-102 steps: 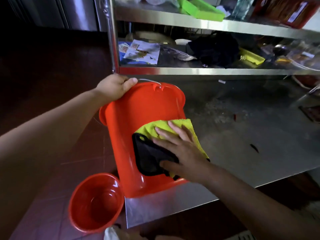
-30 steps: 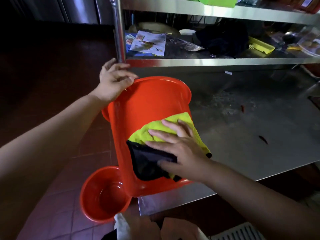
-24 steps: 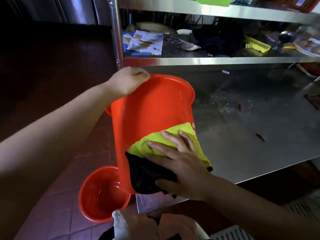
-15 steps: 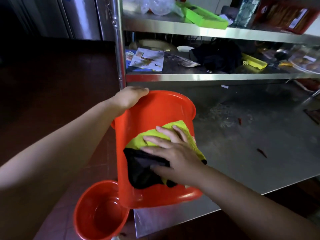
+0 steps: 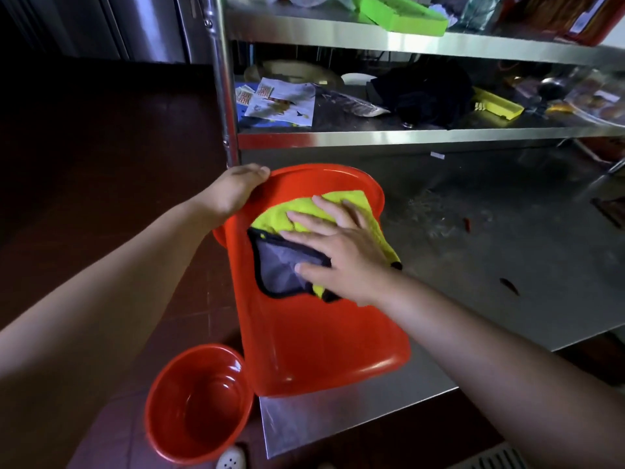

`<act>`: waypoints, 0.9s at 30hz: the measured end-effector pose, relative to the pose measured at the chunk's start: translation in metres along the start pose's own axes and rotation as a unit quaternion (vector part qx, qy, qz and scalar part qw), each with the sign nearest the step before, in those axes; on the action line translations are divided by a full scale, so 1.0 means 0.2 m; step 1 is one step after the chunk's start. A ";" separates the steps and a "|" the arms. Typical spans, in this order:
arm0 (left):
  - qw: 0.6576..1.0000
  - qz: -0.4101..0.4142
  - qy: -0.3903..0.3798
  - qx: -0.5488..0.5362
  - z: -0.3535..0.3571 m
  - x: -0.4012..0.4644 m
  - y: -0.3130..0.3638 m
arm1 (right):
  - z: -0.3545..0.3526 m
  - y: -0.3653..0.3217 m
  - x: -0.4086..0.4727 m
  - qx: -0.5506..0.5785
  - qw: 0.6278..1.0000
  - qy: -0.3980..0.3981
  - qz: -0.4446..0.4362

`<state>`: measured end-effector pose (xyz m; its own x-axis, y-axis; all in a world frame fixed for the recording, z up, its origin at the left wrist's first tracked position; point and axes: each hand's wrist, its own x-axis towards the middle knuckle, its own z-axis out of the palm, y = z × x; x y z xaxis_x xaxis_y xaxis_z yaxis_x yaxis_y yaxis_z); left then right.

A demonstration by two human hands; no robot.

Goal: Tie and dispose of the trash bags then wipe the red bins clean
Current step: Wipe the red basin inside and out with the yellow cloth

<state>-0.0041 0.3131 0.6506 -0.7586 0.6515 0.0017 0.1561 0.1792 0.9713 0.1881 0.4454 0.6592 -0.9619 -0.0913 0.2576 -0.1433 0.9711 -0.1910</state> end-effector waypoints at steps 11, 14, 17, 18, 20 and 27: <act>0.998 -0.029 0.025 0.049 -0.10 -0.05 0.09 | 0.05 -0.14 -0.48 0.026 0.996 -0.045 -0.068; 0.996 -0.041 0.052 0.062 -0.02 0.03 0.11 | 0.06 -0.15 -0.41 0.029 0.995 -0.049 -0.080; 0.994 -0.041 0.066 0.078 0.01 0.07 0.06 | 0.05 -0.10 -0.28 0.040 0.996 -0.037 -0.072; 0.995 -0.039 0.063 0.073 0.01 0.08 0.05 | 0.04 -0.08 -0.22 0.037 0.997 -0.028 -0.067; 0.996 -0.039 0.052 0.066 0.01 0.09 0.04 | 0.03 -0.05 -0.07 0.034 0.998 -0.013 -0.044; 0.995 -0.047 0.068 0.051 -0.04 0.02 -0.01 | 0.02 0.07 0.34 0.069 0.996 0.009 0.046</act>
<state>-0.0133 0.3097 0.6511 -0.8502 0.5241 -0.0496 0.1388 0.3140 0.9392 0.1188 0.4525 0.6703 -0.9683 0.0018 0.2498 -0.0869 0.9352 -0.3434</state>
